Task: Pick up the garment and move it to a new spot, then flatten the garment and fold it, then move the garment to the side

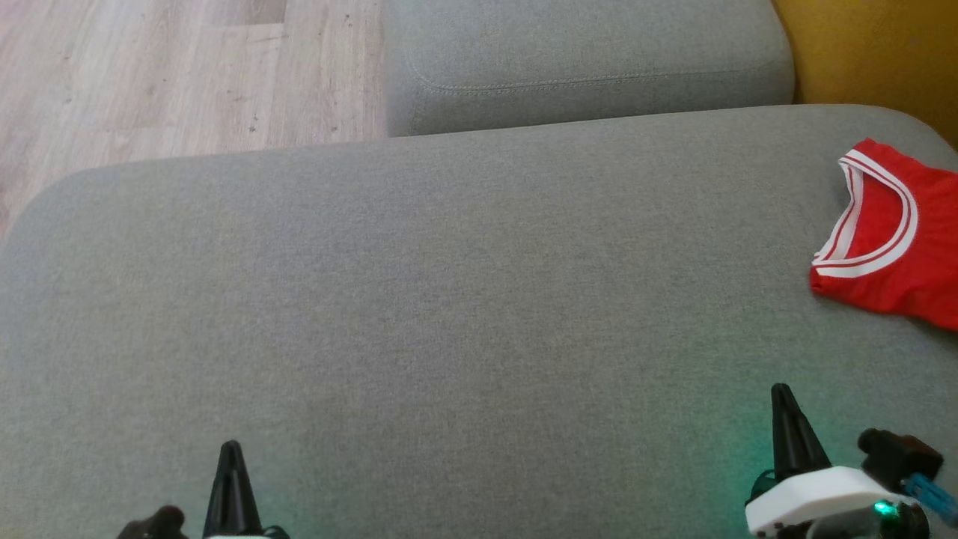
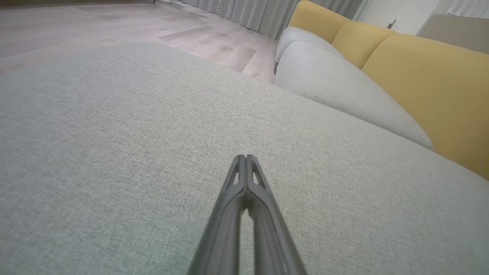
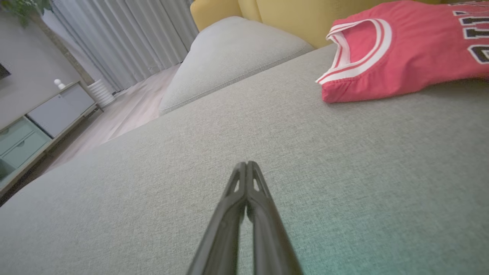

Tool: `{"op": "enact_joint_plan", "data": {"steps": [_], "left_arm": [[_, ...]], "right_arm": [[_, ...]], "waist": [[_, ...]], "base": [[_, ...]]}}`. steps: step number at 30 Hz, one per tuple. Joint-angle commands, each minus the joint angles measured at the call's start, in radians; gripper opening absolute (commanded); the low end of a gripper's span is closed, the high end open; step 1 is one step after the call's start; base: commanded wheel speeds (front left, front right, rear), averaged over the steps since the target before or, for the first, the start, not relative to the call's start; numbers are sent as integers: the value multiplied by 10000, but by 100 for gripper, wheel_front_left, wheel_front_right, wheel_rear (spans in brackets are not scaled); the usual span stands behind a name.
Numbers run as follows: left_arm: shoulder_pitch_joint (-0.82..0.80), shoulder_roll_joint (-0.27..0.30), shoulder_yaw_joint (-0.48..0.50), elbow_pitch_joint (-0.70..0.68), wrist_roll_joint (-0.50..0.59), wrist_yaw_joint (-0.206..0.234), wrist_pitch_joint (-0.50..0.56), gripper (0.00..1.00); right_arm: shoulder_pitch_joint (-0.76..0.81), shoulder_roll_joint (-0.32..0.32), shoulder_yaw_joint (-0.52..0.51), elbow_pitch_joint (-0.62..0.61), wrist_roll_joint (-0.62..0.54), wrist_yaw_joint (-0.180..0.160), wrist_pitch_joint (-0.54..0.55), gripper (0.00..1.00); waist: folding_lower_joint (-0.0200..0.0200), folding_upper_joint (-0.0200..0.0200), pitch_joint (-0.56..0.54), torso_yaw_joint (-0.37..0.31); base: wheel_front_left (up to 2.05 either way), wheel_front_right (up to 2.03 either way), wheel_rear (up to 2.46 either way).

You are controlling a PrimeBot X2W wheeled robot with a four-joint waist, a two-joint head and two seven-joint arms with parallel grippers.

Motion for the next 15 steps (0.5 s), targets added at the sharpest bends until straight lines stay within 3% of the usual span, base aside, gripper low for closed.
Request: {"op": "enact_joint_plan", "data": {"steps": [1, 15], "left_arm": [[-438, 39, 243, -268, -291, -81, 61, 0], [-736, 49, 473, -260, -1903, -346, 453, 0]], "right_arm": [[-535, -38, -50, -386, 336, -2, 73, 0], [-683, -37, -176, -553, 2074, -3, 464, 0]], "waist": [[0, 0, 1, 0], [0, 0, 12, -3]], "base": [[0, 0, 0], [0, 0, 0]]}}
